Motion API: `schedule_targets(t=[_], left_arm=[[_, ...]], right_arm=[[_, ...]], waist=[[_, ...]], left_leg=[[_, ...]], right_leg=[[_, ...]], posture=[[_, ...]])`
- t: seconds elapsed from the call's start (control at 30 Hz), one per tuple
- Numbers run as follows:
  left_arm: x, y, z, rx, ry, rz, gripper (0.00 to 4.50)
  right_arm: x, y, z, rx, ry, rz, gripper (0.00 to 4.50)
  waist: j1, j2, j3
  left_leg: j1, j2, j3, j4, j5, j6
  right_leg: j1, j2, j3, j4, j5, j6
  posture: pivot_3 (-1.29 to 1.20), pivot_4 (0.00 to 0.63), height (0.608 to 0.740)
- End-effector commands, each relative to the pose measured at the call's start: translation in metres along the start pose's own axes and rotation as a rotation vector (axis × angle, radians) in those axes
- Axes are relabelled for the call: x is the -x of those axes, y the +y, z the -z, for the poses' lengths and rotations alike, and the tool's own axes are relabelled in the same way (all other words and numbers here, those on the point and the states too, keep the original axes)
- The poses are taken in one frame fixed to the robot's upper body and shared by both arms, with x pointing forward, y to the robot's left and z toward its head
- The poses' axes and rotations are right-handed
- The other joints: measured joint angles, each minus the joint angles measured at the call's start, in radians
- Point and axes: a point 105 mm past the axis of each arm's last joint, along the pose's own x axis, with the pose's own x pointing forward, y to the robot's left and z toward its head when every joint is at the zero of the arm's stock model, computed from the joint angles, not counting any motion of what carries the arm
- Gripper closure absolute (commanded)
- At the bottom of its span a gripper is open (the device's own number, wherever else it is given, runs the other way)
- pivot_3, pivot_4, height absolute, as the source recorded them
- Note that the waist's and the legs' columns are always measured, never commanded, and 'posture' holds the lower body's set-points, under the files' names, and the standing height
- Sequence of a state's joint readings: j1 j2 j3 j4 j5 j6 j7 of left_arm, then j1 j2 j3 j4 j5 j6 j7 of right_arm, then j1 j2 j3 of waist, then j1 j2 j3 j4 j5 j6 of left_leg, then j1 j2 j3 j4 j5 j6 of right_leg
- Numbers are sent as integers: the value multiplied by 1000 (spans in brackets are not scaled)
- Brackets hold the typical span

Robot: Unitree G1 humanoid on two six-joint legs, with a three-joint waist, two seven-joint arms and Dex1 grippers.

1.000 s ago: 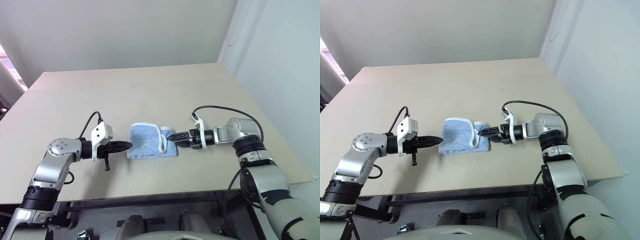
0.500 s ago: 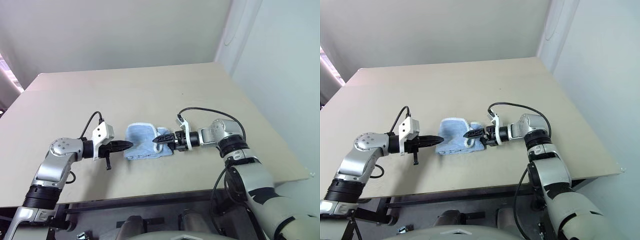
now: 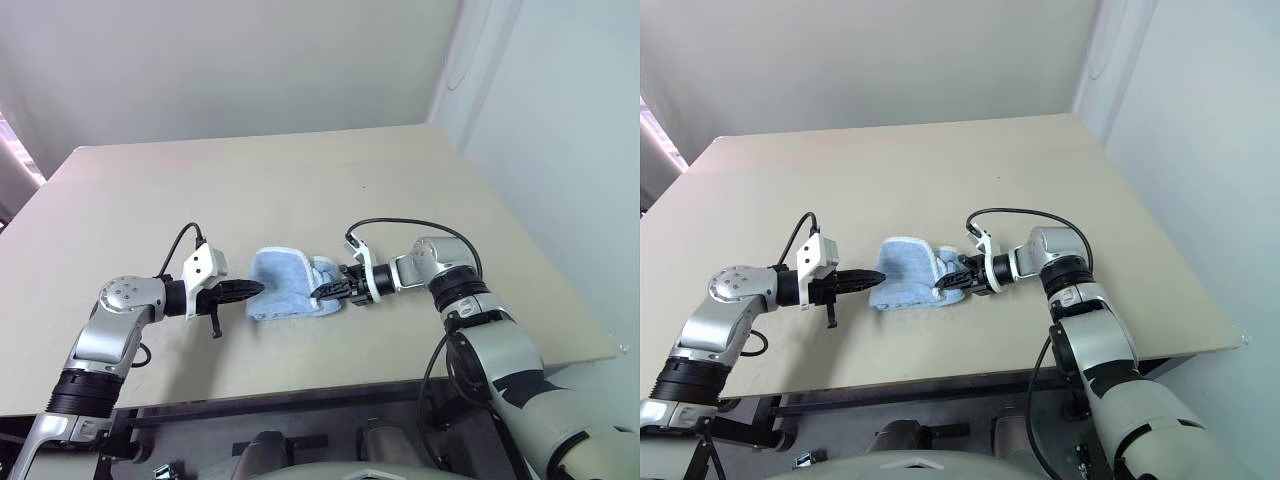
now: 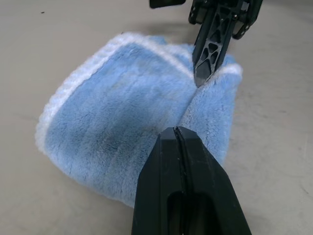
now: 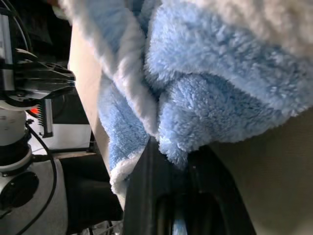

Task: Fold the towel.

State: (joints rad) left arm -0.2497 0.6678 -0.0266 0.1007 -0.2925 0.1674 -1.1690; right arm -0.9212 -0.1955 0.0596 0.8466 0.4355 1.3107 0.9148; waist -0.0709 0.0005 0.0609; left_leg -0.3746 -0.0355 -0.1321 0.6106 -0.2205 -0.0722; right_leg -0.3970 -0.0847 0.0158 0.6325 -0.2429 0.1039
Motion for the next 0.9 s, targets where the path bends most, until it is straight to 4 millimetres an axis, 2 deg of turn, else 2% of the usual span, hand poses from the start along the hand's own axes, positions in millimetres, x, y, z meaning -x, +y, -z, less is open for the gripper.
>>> schedule_targets(t=[0.03, 0.17, 0.33, 0.47, 0.53, 0.6, 0.67, 0.77, 0.9], left_arm=[[6, 11, -15, -28, -44, -35, 4500], [20, 24, -29, -1, -86, -86, 4500], [38, 42, -36, 14, -91, -162, 4500], [39, 43, -36, 15, -90, -166, 4500], [35, 42, -34, 19, -88, -163, 4500], [28, 40, -33, 24, -95, -154, 4500], [23, 39, -31, 25, -96, -147, 4500], [20, 40, -29, 27, -95, -142, 4500], [17, 41, -30, 30, -102, -135, 4500]], right_arm=[[7, 22, -12, 33, -41, -86, 4489], [27, 38, -26, 28, -131, -169, 4489], [74, 46, -59, 25, -377, -208, 4489], [78, 47, -62, 15, -414, -205, 4489], [137, 24, -100, -37, -771, -114, 4489], [185, 1, -115, -109, -1038, -37, 4489], [205, -15, -116, -189, -1149, 0, 4489], [224, -22, -117, -224, -1255, -1, 4489], [229, -41, -111, -303, -1306, 45, 4489]], waist=[[0, 0, 0], [2, 0, 1], [3, 0, 1], [-2, 0, 1], [1, 1, 2], [14, 2, 3], [29, 2, 4], [22, 3, 4], [-1, 3, 5]], left_leg=[[0, 0, 0, 0, 0, 0], [-1, 0, 0, 0, 0, 0], [-1, 0, 0, 0, 0, 0], [-1, 0, 1, -1, 0, 0], [-1, 0, 1, -2, 0, 0], [-1, 0, 1, -1, 0, 0], [-2, -2, 1, 0, 0, 0], [-3, -1, 2, -1, -1, 2], [-1, -1, 4, -4, -1, 3]], right_leg=[[0, 0, 0, 0, 0, 0], [-1, 0, 0, 0, 0, 0], [0, 0, 0, -1, 0, 0], [0, 0, 0, -2, 0, 0], [-1, 0, 0, -1, 0, 0], [0, 0, 0, -2, 0, 0], [1, -2, 0, -4, 0, 0], [1, -2, 1, -6, -1, 0], [0, -1, 4, -5, -1, 1]], posture=[[0, 0, 731], [0, 0, 731], [0, 0, 731], [0, 0, 731], [0, 0, 731], [0, 0, 731], [0, 0, 731], [0, 0, 731], [0, 0, 731]])
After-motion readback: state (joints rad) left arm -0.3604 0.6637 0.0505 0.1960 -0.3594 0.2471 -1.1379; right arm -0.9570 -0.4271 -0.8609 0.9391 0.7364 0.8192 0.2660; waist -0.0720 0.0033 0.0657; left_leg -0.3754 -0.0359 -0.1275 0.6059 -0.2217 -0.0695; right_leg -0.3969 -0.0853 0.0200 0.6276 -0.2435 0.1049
